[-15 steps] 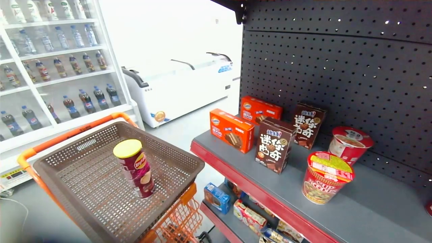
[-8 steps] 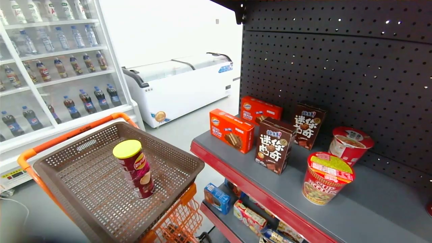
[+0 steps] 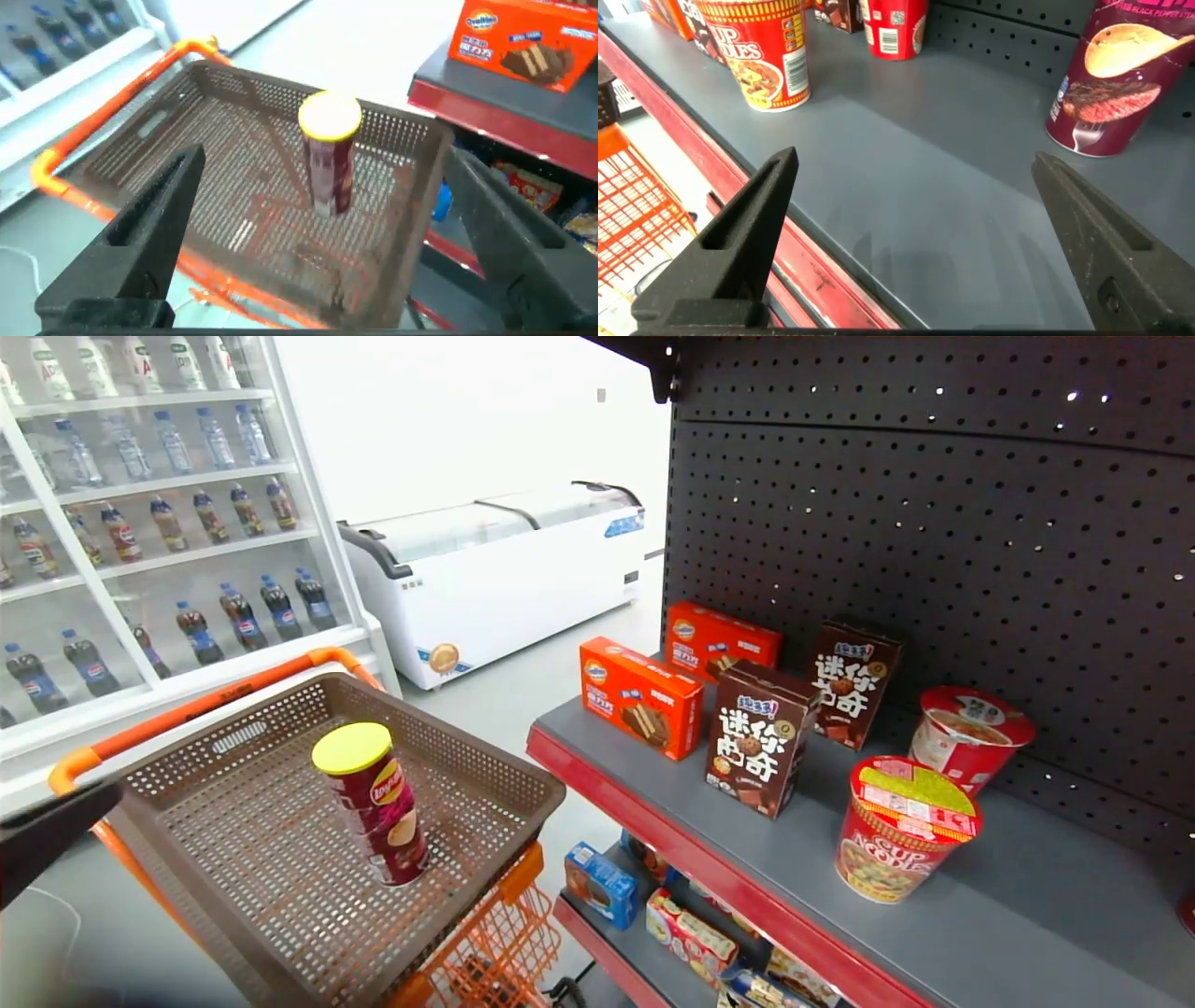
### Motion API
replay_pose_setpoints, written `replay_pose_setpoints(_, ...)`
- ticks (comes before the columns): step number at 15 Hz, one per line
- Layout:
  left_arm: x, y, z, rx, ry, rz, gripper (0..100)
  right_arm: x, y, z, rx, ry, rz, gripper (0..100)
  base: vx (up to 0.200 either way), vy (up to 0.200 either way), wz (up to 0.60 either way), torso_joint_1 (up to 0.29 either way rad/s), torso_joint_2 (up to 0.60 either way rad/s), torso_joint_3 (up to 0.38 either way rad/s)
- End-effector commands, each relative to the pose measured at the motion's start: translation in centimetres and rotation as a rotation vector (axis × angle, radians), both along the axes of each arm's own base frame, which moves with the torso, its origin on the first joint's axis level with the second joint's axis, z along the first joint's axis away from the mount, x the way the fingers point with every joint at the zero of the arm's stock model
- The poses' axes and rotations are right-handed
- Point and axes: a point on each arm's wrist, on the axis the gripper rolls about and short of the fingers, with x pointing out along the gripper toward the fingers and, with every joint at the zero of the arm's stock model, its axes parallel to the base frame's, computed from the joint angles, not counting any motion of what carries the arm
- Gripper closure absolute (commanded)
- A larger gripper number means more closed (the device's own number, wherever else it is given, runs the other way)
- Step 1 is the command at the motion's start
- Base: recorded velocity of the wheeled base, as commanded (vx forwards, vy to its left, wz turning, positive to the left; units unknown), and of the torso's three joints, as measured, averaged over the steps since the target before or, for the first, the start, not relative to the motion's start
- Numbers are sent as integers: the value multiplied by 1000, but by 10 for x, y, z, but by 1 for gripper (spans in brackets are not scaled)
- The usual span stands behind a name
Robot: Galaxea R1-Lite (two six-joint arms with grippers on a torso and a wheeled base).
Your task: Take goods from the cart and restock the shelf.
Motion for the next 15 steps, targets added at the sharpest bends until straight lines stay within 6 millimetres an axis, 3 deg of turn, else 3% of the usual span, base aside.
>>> replay_pose_setpoints(1, 96, 1, -37, -12, 198, -53, 0, 0, 0, 0, 0, 0, 0, 0, 0, 0, 0, 0, 0, 0)
replay_pose_setpoints(7, 114, -5, -113, -43, 332, -155, 0, 0, 0, 0, 0, 0, 0, 0, 0, 0, 0, 0, 0, 0)
replay_pose_setpoints(15, 164, -4, -160, -26, 294, -122, 0, 0, 0, 0, 0, 0, 0, 0, 0, 0, 0, 0, 0, 0)
